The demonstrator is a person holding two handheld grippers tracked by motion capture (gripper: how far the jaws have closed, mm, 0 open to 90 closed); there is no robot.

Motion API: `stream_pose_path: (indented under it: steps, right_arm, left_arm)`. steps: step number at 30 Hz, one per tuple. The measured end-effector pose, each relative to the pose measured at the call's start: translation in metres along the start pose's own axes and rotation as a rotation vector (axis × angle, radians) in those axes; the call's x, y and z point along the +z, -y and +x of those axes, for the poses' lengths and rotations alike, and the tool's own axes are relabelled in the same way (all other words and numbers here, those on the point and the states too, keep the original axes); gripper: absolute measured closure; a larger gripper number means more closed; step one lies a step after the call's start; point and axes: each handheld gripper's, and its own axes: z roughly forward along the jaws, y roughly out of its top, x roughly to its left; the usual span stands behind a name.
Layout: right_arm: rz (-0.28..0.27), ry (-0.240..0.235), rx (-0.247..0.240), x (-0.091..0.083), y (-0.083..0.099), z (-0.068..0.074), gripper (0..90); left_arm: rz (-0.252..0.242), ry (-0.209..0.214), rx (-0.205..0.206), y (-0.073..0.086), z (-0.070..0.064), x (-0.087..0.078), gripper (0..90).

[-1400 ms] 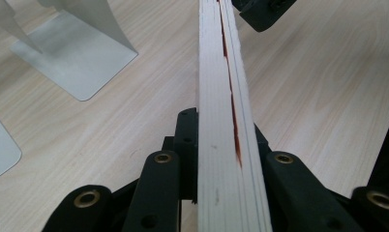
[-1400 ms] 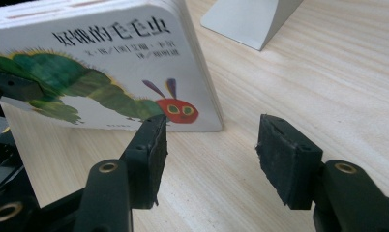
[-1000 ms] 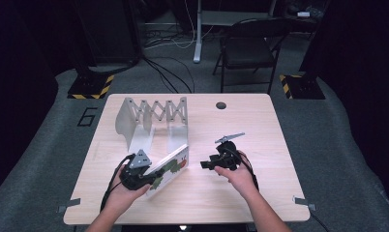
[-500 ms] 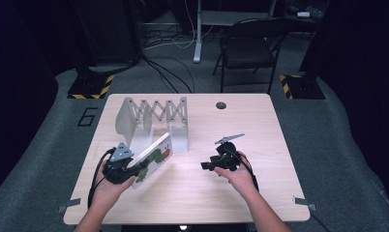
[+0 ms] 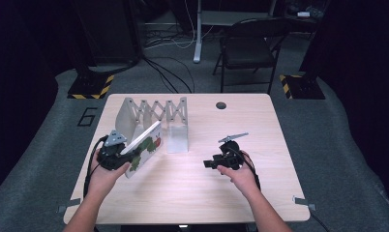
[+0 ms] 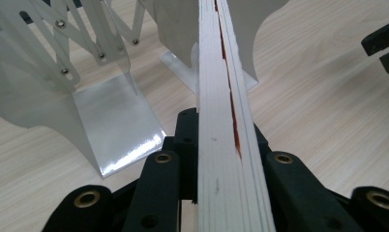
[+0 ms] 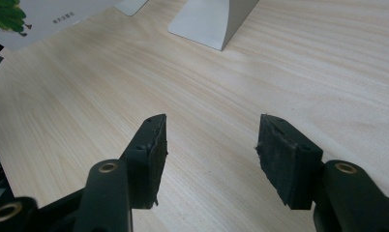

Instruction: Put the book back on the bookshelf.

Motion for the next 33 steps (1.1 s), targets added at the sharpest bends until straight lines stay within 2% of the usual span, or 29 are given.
stream_pose_path:
  steps: [5,8,10,14,15,16,19,24,26,29,33]
  right_arm:
    - [0.006,0.003,0.008,0.002,0.001,-0.004,44.0]
    - [0.003,0.002,0.01,0.001,0.002,-0.004,44.1]
    - [-0.003,0.003,0.01,0.0,0.001,-0.005,44.0]
    - [-0.003,0.005,0.014,0.0,0.002,-0.005,44.0]
    - [-0.004,0.006,0.012,0.0,0.002,-0.005,44.1]
    - [-0.004,0.006,0.012,0.0,0.002,-0.005,44.1]
    - [-0.002,0.007,0.02,-0.001,0.002,-0.006,44.0]
    - [-0.005,0.011,0.017,-0.001,0.002,-0.009,44.0]
    - [-0.006,0.012,0.025,-0.001,0.002,-0.009,44.1]
    - [-0.005,0.011,0.028,-0.001,0.002,-0.008,44.0]
    - [-0.002,0.011,0.028,0.0,0.003,-0.008,44.0]
  left_arm:
    - [0.009,0.017,-0.003,-0.013,0.002,0.004,76.0]
    - [0.016,0.009,0.007,-0.015,0.002,0.004,75.9]
    - [0.012,0.0,0.0,-0.015,0.003,0.002,75.9]
    - [0.006,-0.029,-0.02,-0.014,0.009,-0.003,75.9]
    - [-0.005,-0.042,-0.039,-0.011,0.014,-0.007,76.0]
    - [-0.005,-0.042,-0.039,-0.011,0.014,-0.007,75.9]
    - [-0.009,-0.06,-0.073,-0.006,0.023,-0.015,75.9]
    - [0.005,-0.097,-0.09,0.001,0.033,-0.022,75.9]
    - [-0.004,-0.093,-0.122,0.004,0.039,-0.025,75.9]
    - [-0.005,-0.084,-0.131,0.004,0.041,-0.026,75.9]
    - [-0.008,-0.078,-0.111,0.004,0.038,-0.027,75.9]
